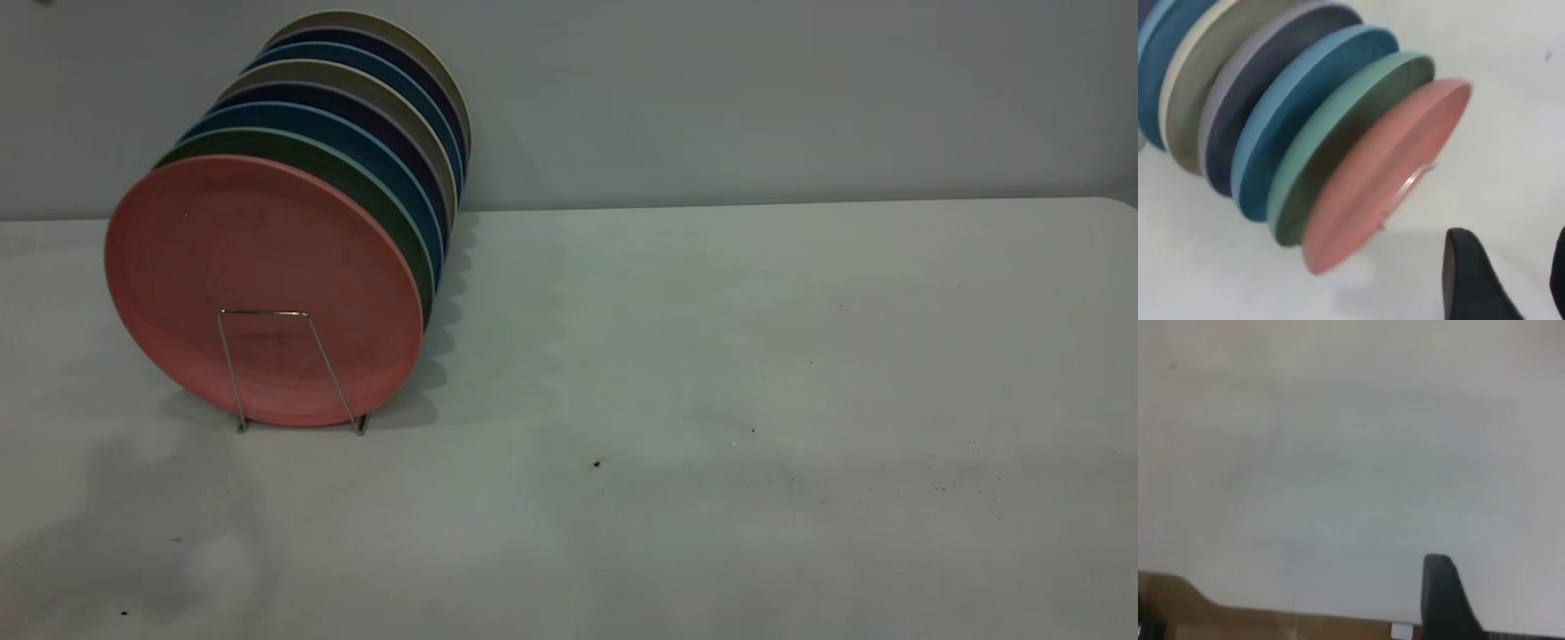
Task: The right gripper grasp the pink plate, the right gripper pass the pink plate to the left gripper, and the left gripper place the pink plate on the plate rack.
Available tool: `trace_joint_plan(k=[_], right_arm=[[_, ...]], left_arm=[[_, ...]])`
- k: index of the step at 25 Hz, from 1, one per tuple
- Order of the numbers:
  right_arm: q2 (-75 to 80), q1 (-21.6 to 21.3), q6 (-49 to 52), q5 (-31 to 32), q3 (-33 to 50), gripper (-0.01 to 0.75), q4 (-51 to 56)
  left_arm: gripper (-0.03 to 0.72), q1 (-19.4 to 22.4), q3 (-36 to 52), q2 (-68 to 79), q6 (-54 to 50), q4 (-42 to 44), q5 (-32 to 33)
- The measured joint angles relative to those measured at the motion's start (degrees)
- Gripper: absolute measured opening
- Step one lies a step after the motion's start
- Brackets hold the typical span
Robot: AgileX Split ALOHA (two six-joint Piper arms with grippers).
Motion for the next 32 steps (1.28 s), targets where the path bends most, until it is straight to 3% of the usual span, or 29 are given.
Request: trace_joint_plan(k=[8, 13, 19, 27, 32], right_arm=[[-0.3, 4.5, 2.9, -0.1, 0.4, 0.446, -2.3], [-4.1, 5.1, 9.0, -0.3, 0.4, 0.446, -7.4], [-9.9, 7.9, 11.2, -0.2, 0.4, 0.446, -9.0], [-10.0, 17.1, 11.1, -0.1, 0.4, 0.446, -9.0], [-10.0, 18.2, 11.1, -0.1, 0.4, 0.446, -8.8]], left_arm=[[0.329, 0.0, 0.0, -18.6, -18.9, 5.0, 16.9], [0.329, 0.0, 3.1, -27.6, -31.0, 10.0, 17.1], [0.335, 0.0, 17.5, -40.0, -39.2, 12.4, 17.1], [0.459, 0.0, 35.9, -54.6, -44.0, 13.1, 16.7], [0.473, 0.0, 42.1, -61.4, -47.6, 18.2, 15.0]])
